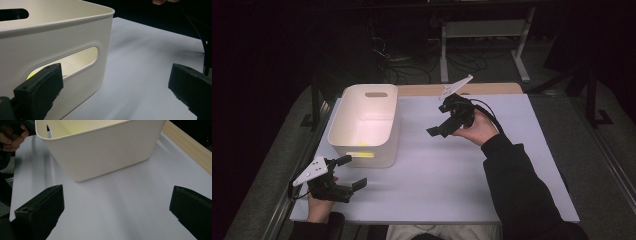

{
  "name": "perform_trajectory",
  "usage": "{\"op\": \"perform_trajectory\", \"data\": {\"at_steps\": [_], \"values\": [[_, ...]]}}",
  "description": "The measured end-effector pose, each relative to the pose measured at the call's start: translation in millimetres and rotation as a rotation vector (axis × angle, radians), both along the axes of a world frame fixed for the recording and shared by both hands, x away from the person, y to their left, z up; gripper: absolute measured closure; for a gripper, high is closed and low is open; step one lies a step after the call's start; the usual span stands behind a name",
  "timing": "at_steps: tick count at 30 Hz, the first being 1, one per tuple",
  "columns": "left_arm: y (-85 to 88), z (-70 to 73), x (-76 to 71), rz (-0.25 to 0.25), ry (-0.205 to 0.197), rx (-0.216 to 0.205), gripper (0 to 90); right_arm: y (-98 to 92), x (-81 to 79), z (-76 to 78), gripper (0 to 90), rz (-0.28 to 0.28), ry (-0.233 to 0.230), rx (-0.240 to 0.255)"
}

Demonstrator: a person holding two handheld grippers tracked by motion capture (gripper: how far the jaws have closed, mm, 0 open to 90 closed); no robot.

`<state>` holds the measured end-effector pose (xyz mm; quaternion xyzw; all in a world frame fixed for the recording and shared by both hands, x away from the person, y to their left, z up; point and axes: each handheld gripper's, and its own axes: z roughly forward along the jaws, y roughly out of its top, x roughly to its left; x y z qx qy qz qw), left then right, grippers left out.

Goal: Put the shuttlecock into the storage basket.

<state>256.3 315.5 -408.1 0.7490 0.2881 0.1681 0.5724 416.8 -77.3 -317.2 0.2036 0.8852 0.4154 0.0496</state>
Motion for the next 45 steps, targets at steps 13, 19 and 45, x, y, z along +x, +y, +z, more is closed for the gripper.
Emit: {"op": "perform_trajectory", "data": {"at_steps": [13,19,45], "values": [[0.0,-0.1,-0.2,0.001,0.001,0.003,0.0,-15.5,-3.1,-7.5,0.0,-0.024,0.010,0.004],[0.1,-0.1,-0.1,0.002,0.002,0.004,0.0,-23.1,-4.6,-8.9,0.0,-0.037,0.010,0.013],[0.0,-0.3,0.0,0.003,0.003,0.007,0.0,-53.3,-16.5,-23.2,0.0,-0.077,0.023,0.041]]}}
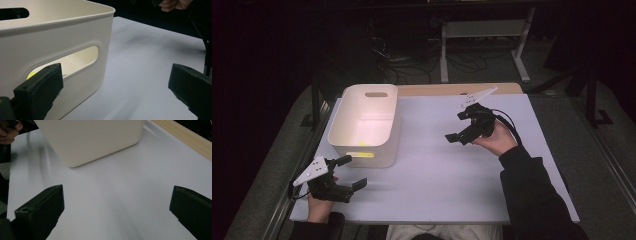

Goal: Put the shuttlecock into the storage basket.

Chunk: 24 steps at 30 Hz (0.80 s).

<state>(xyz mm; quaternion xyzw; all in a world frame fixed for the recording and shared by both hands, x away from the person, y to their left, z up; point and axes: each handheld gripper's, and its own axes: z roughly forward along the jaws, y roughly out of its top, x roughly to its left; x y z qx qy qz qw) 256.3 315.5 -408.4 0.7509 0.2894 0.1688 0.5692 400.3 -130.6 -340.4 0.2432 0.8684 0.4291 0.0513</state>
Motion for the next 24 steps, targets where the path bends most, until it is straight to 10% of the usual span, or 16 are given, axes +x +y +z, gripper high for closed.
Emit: {"op": "perform_trajectory", "data": {"at_steps": [24], "values": [[0.1,0.0,-0.1,0.001,0.000,0.001,0.0,-30.8,-12.6,-13.2,0.0,-0.045,-0.004,0.046]]}}
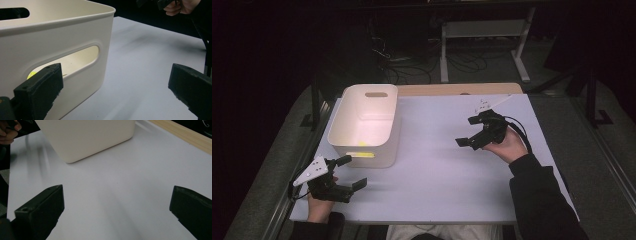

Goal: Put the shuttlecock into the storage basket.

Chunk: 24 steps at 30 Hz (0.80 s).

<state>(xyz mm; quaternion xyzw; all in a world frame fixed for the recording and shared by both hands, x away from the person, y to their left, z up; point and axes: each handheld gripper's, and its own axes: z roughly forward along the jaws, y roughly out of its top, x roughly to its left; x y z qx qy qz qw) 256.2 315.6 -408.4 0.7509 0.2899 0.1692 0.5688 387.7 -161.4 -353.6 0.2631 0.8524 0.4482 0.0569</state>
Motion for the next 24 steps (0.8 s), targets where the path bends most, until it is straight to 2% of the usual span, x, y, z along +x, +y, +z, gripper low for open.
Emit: {"op": "perform_trajectory", "data": {"at_steps": [13,19,24], "values": [[-0.1,0.0,0.0,-0.001,0.000,0.000,0.0,-16.7,-11.0,-10.6,0.0,-0.029,0.012,0.010],[-0.1,0.0,0.0,-0.001,0.000,-0.001,0.0,-22.2,-15.1,-18.4,0.0,-0.039,0.026,-0.006],[-0.2,0.0,0.1,-0.001,0.001,0.000,0.0,-27.1,-19.2,-22.5,0.0,-0.061,0.021,-0.009]]}}
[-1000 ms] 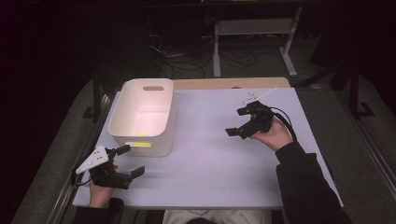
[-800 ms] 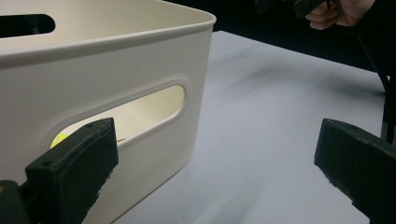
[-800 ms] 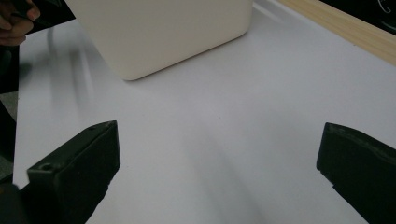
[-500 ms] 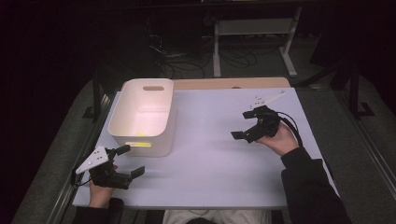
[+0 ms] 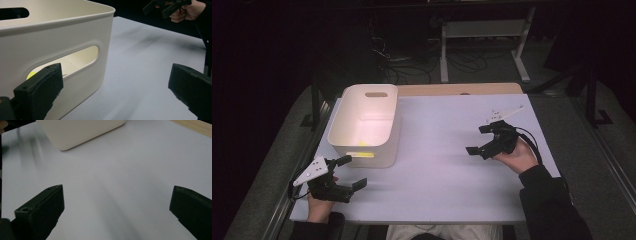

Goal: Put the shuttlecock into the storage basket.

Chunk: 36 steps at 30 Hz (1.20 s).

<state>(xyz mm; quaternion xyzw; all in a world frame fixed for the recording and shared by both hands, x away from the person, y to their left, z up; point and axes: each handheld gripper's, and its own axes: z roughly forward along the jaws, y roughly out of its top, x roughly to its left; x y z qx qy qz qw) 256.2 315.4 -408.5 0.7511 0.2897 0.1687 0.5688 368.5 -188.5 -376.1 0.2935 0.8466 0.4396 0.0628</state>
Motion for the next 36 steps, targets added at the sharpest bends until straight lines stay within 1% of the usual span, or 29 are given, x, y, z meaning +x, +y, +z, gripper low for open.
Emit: {"op": "perform_trajectory", "data": {"at_steps": [4,10,15,18,22,25,26,33,34,36], "values": [[0.0,0.0,0.0,0.000,0.000,0.000,0.0,-4.9,-3.9,-1.4,0.0,-0.006,-0.005,0.015],[-0.1,0.0,-0.1,-0.001,0.001,-0.001,0.0,-11.3,-8.7,-4.8,0.0,-0.014,0.006,0.020],[0.0,0.0,0.0,-0.001,0.001,0.000,0.0,-16.6,-12.6,-8.3,0.0,-0.024,0.005,0.025],[0.0,0.0,-0.1,0.000,0.001,0.000,0.0,-22.9,-17.2,-11.1,0.0,-0.037,0.013,0.031],[-0.1,0.0,0.0,0.000,0.001,0.000,0.0,-29.1,-22.0,-14.0,0.0,-0.044,0.013,0.044],[-0.1,0.0,0.2,0.000,0.001,0.002,0.0,-31.6,-24.5,-15.4,0.0,-0.049,0.011,0.042],[-0.2,0.0,0.1,0.000,0.001,0.000,0.0,-34.4,-26.5,-16.7,0.0,-0.055,0.012,0.051],[0.0,0.1,0.1,0.000,0.000,0.001,0.0,-42.3,-31.7,-22.3,0.0,-0.072,0.017,0.065],[0.0,0.1,0.0,0.000,0.000,0.000,0.0,-45.1,-34.3,-24.3,0.0,-0.078,0.017,0.077],[0.1,0.1,0.0,0.000,0.000,0.000,0.0,-46.3,-35.3,-25.1,0.0,-0.079,0.016,0.079]]}}
